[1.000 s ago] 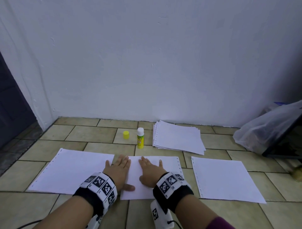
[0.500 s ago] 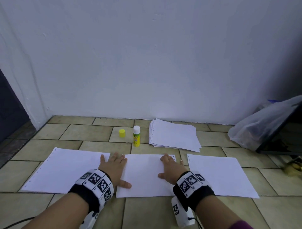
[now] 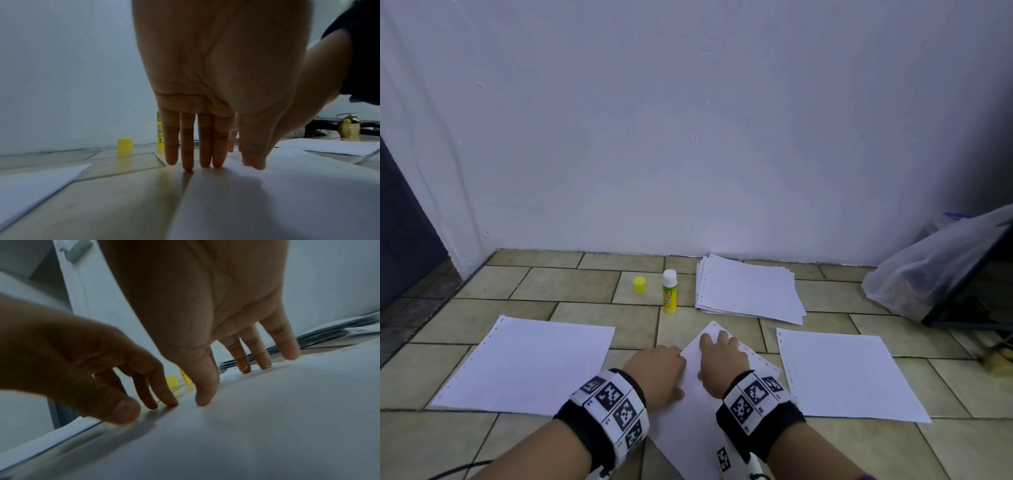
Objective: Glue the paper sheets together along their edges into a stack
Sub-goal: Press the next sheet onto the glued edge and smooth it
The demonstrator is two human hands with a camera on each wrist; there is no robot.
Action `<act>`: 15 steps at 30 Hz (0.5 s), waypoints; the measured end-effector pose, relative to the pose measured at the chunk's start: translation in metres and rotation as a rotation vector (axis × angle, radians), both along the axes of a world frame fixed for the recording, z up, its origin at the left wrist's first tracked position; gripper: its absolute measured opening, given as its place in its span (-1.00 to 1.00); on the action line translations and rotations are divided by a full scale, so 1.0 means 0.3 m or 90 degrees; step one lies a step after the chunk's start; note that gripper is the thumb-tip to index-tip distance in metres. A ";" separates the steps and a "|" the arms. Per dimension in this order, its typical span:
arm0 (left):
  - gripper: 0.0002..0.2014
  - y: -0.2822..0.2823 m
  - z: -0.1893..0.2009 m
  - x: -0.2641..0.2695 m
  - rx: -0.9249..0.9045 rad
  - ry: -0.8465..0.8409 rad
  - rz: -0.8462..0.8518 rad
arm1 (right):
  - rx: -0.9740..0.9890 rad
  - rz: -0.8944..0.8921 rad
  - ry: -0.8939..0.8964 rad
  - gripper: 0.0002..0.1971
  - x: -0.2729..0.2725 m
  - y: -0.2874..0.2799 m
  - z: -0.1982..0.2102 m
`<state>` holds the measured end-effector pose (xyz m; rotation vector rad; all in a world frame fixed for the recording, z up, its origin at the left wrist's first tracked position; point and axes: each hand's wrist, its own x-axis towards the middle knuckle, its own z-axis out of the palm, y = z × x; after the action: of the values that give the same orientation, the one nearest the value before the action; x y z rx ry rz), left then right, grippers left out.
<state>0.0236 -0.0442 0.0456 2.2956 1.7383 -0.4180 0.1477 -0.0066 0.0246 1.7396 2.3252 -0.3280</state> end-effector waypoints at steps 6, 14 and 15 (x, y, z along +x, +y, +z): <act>-0.46 0.014 -0.036 -0.019 0.030 -0.042 0.056 | -0.046 0.153 0.002 -0.45 -0.041 0.005 -0.010; -0.18 0.016 -0.093 -0.049 -0.058 0.025 0.050 | -0.145 0.185 0.031 -0.28 0.039 0.018 0.002; -0.18 0.017 -0.091 -0.048 -0.060 0.030 0.049 | -0.162 0.159 0.038 -0.29 0.061 0.025 0.006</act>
<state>0.0092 -0.0392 0.0184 2.1635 1.7823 -0.5317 0.1661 0.0011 0.0265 1.3227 2.3843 -0.6061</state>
